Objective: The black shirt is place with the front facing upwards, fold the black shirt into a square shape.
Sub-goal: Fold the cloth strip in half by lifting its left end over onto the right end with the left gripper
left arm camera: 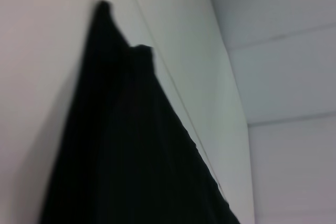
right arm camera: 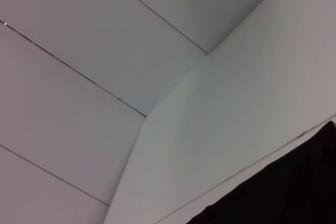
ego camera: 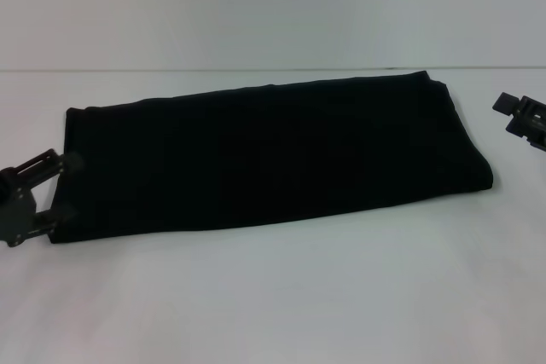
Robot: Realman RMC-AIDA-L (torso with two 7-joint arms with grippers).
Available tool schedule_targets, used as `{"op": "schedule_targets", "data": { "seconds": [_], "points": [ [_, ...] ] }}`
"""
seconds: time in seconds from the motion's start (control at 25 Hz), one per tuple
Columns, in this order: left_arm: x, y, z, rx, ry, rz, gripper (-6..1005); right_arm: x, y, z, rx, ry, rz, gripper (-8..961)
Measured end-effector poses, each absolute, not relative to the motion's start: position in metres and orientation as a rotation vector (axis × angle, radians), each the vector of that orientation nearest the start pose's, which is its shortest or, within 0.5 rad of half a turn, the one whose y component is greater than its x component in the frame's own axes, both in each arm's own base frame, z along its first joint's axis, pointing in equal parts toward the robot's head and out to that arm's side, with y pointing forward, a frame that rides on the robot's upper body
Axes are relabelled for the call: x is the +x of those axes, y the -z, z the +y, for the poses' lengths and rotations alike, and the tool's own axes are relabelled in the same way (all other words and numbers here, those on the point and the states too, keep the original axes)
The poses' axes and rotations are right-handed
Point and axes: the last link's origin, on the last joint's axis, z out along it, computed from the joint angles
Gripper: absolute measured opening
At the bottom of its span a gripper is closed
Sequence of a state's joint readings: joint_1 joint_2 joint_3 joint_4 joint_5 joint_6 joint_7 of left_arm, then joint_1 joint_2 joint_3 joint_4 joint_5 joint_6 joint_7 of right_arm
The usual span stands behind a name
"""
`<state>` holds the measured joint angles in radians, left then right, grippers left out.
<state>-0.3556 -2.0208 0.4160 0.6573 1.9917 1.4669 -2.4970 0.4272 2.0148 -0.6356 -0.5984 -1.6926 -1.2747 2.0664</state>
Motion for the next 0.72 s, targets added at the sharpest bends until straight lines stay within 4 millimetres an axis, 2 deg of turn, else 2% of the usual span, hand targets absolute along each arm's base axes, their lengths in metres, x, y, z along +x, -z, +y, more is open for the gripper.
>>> {"op": "schedule_targets", "data": {
  "seconds": [0.32, 0.72],
  "points": [
    [-0.381, -0.058, 0.279, 1.632, -1.342, 2.703, 952, 0.315, -0.059, 0.356, -1.911, -1.087, 1.569, 772],
    [-0.391, -0.053, 0.274, 1.558, -1.311, 2.796, 950, 0.318, -0.057, 0.353, -1.898, -1.090, 1.578, 770]
  ]
}}
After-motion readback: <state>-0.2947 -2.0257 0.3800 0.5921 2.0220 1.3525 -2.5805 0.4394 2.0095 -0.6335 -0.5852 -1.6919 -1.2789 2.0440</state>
